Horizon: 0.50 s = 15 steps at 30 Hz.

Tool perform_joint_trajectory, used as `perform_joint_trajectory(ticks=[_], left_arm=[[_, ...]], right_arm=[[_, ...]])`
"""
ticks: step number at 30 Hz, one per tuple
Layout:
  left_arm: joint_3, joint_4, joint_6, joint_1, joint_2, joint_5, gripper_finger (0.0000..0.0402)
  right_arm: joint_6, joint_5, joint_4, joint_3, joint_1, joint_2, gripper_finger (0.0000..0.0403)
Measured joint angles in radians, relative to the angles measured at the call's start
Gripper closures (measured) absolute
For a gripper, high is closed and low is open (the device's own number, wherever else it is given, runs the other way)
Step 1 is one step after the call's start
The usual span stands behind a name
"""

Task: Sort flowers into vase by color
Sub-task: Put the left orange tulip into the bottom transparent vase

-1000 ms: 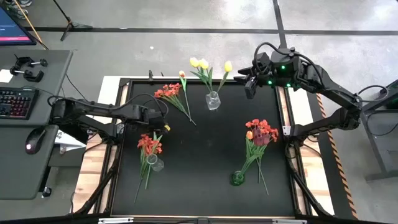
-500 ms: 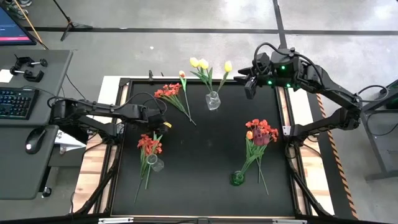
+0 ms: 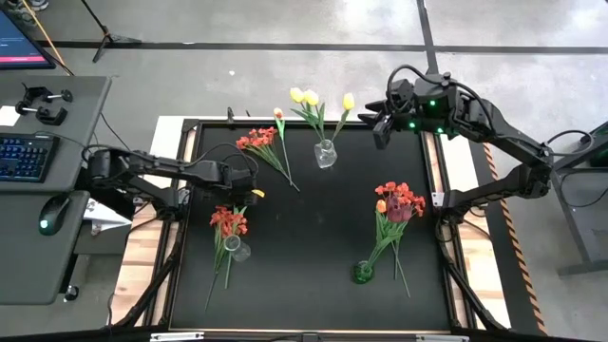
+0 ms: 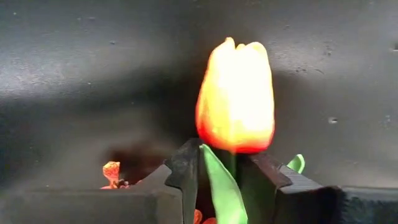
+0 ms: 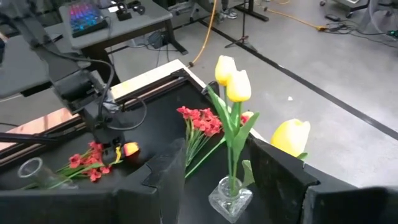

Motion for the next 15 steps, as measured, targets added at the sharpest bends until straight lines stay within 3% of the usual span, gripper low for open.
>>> perform_joint_trajectory(ticks=[6,11,15], left_arm=[[0.002,-0.014,0.026,-0.002,-0.015,-0.009,0.0335],[0.029,-0.09,0.035,-0.002,-0.089,-0.103,0.0393],[0.056,-0.124,0.034,-0.002,-0.196,-0.202,0.0393]], right_arm=[[-0.011,0.0,-0.017,0.0,0.0,0.0,0.0234],[-0.005,0.0,-0.022,0.0,0.0,0.0,0.0234],[0.008,0.0,-0.02,0.0,0.0,0.0,0.0234]])
